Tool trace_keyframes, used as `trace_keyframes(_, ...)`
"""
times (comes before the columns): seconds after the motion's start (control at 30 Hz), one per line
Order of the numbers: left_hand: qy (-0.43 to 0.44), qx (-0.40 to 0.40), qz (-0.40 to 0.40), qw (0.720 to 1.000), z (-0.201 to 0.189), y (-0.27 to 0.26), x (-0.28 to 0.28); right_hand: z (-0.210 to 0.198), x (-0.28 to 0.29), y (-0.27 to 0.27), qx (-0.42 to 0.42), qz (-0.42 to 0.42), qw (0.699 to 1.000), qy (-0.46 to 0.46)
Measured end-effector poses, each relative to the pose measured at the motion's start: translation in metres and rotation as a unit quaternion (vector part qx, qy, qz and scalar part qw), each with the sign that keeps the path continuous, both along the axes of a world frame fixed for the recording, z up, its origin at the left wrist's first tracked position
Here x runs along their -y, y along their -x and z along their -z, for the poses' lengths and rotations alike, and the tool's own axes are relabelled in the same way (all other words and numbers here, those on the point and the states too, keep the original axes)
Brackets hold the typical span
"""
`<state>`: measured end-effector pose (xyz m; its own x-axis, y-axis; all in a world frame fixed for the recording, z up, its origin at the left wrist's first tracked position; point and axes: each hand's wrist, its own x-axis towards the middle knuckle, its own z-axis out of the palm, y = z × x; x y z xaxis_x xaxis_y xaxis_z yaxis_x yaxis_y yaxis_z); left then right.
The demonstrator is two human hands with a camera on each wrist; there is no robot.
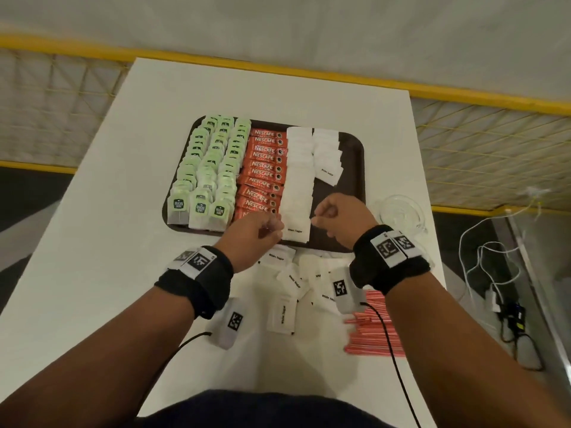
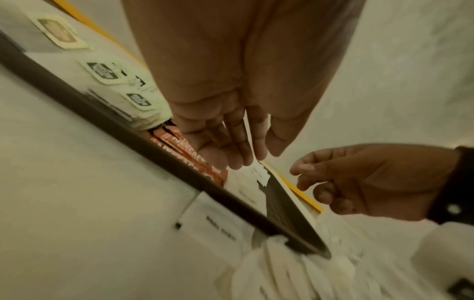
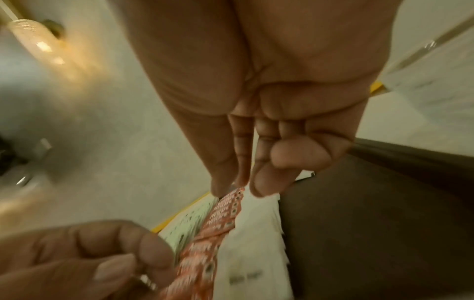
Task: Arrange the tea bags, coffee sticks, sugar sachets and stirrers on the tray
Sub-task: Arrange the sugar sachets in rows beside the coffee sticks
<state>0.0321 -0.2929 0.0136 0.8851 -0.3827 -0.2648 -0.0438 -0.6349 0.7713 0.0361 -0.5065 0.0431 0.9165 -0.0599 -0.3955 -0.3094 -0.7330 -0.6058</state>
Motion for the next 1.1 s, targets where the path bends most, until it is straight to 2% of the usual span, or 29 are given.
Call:
trace_keyframes(0.17, -0.097, 0.073, 0.077, 0.990, 0.010, 0.031, 0.004, 0.005, 0.006, 0.054, -0.066, -0.117, 0.982, 0.133)
trace_keyframes(0.33, -0.201, 0.079, 0.112, 0.970, 0.020, 0.047, 0.012, 0.015, 0.013, 0.085, -0.086, -0.142, 0.958, 0.232)
trace_keyframes(0.5, -0.254, 0.055, 0.114, 0.959, 0.028, 0.060, 0.016, 0.030, 0.011, 0.094, -0.096, -0.139, 0.955, 0.245)
trace_keyframes(0.63, -0.261, 0.052, 0.102, 0.959, 0.028, 0.064, 0.019, 0.035, 0.003, 0.097, -0.068, -0.138, 0.959, 0.240)
trace_keyframes(0.9, -0.289, 0.051, 0.086, 0.952, 0.029, 0.069, 0.016, 0.042, -0.018, 0.096, -0.074, -0.141, 0.971, 0.176)
trace_keyframes(1.1, -0.287, 0.032, 0.056, 0.956, 0.033, 0.067, 0.016, 0.045, -0.019, 0.094, -0.065, -0.153, 0.955, 0.246)
